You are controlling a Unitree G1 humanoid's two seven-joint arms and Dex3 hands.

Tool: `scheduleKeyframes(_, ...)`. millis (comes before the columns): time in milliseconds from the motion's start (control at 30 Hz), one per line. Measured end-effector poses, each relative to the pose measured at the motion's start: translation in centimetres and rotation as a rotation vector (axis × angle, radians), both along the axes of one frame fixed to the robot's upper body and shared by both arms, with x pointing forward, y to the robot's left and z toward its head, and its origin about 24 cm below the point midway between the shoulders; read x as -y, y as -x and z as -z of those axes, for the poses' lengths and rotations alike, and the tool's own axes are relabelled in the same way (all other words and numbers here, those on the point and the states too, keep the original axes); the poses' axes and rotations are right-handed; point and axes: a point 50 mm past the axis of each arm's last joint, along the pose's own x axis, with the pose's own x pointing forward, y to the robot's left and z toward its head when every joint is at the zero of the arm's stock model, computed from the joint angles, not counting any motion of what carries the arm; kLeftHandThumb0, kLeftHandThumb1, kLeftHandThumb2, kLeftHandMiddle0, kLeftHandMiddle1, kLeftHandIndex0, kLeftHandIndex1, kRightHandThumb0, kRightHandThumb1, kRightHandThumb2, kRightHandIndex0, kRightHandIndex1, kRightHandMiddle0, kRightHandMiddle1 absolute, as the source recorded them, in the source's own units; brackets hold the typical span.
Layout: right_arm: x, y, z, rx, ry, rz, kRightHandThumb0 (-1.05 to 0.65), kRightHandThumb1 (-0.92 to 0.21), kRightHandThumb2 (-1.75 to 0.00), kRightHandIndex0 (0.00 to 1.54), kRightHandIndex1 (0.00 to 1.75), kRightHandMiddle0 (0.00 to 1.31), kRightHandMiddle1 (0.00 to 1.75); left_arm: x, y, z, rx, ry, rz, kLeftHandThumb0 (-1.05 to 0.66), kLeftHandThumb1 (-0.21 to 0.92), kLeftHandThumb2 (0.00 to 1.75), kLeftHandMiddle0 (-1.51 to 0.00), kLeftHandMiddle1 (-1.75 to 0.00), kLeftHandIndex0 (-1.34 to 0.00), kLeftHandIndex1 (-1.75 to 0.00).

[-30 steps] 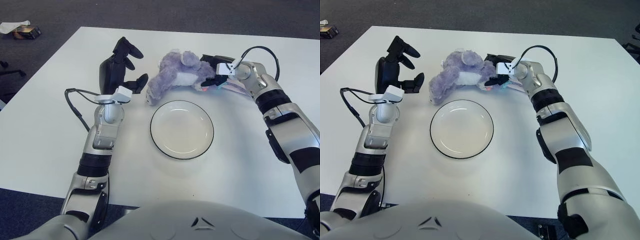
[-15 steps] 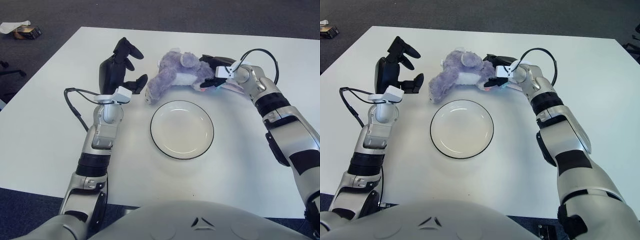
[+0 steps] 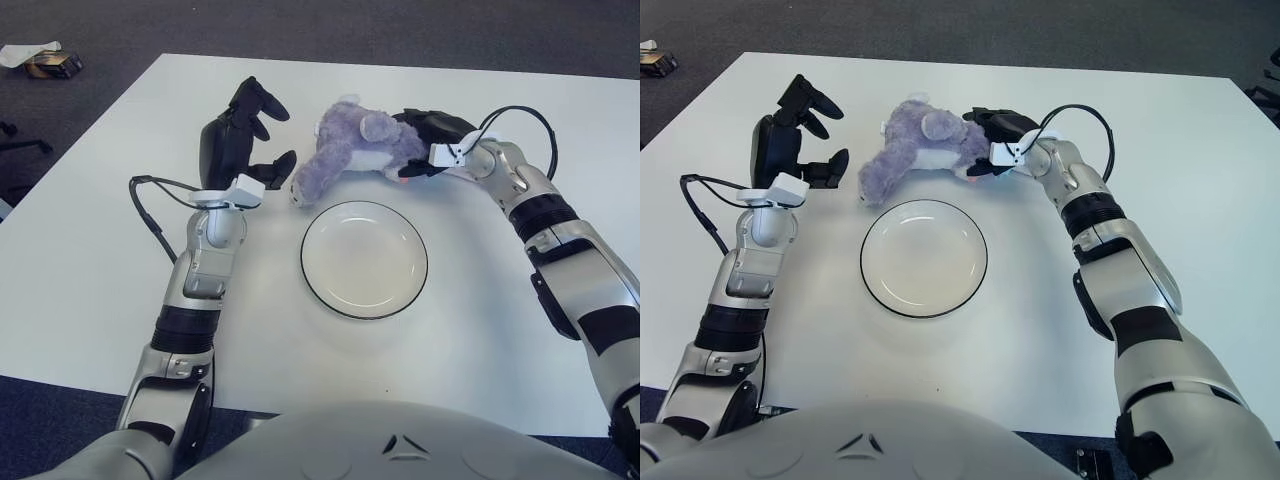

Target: Put the doll into the plate.

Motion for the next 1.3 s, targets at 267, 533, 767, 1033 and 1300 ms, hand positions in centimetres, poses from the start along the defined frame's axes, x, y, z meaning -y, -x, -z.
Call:
scheduleKeyframes(267,0.1,0.0,0.0,0.038,-0.019,0.011,-1.05,-0.92,-0.34,0.0,0.0,0.0,0.21,0.0,0.0,0.1,-0.002,-0.011,0.002,-0.01,0.22,1.43,-0.57,-1.75,-0.55,-1.75)
scheduleKeyframes(533,0.3,0.2,0.1,0.077,-0.053,0.027,-1.05,-0.92,-0.36,0.0,0.0,0.0,0.18,0.1,0.0,0.1,-0.003,-0.018,0.002,-0.01,0.22,1.43,-0.57,-1.75,-0.56,-1.75)
scheduleKeyframes(767,0.3,0.2,-0.5,0.148,-0.068,0.055,-1.05,-0.92,-0.37,0.0,0.0,0.0,0.14,0.1,-0.1,0.3,-0.01,-0.026,-0.002,-0.01,0.22,1.44,-0.57,-1.75,-0.56,-1.75)
scheduleKeyframes(1033,0.0,0.1,-1.5,0.216,-0.076,0.073,-1.05,-0.92,-0.4,0.0,0.0,0.0,0.14,0.1,-0.1,0.3,-0.012,-0.029,-0.003,-0.01,0.2,1.46,-0.62,-1.75,-0.54,-1.75)
scheduleKeyframes(1300,0.2,0.1,-2.4,0.264,-0.106,0.087,-1.05,-0.92,-0.42,0.0,0.0,0.0,0.17,0.1,-0.1,0.3,-0.013,-0.038,-0.004,-0.01,0.19,1.48,-0.71,-1.75,-0.47,-1.75)
